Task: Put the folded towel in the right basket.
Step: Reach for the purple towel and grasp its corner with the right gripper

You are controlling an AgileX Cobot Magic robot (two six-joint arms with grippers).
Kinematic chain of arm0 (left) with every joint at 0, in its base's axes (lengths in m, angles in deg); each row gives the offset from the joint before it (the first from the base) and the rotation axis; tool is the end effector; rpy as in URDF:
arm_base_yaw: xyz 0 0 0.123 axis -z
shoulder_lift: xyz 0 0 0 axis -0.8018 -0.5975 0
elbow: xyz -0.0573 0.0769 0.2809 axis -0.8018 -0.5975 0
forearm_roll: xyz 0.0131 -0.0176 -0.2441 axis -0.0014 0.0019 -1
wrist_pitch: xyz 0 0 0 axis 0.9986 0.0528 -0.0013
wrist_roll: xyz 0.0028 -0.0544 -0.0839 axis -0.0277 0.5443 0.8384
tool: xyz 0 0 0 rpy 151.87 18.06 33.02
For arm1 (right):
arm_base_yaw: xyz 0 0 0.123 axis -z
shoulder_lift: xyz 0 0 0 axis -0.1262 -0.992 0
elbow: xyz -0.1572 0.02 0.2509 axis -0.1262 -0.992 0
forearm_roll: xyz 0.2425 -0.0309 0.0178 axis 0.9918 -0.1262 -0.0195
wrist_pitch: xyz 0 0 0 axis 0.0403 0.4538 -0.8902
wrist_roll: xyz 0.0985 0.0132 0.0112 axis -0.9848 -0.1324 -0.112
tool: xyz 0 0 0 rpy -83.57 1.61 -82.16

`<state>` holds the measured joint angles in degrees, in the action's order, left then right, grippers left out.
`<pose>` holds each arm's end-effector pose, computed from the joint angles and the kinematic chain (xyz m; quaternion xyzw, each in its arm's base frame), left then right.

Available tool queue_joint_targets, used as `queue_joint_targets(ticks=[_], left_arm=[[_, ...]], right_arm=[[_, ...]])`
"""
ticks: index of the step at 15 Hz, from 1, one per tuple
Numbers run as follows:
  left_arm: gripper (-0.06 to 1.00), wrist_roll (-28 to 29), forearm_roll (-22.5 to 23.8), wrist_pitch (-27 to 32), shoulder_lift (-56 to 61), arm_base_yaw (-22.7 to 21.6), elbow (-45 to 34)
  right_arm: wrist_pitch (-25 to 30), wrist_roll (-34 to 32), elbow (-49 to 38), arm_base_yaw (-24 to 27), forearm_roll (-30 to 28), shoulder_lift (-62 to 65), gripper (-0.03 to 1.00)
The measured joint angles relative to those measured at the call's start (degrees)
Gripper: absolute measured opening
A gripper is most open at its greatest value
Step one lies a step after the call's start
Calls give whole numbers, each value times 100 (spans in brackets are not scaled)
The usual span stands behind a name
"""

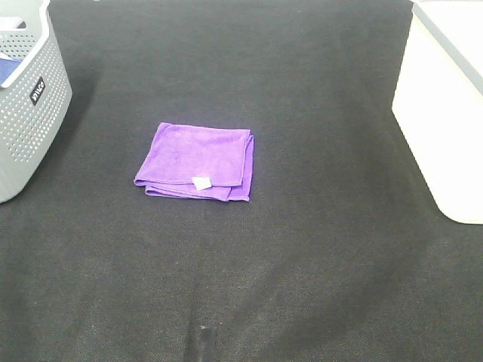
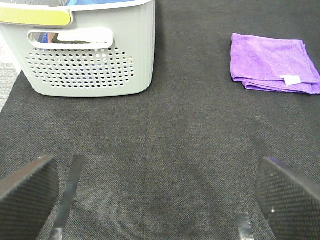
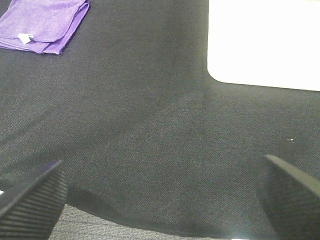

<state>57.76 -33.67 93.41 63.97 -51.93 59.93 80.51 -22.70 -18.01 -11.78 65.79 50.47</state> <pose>-0.0146 0.0004 0.2698 -0.0068 0.8504 -0.0169 0.5259 -0.0137 0.0034 0.2530 -0.0515 0.8748 0.0354 0.4803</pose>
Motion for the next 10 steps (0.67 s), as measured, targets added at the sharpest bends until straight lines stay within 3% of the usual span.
queue_joint_targets(ticks=[10], left_arm=[[99,0,0,0,0,0,0]], right_arm=[[0,0,0,0,0,0,98]])
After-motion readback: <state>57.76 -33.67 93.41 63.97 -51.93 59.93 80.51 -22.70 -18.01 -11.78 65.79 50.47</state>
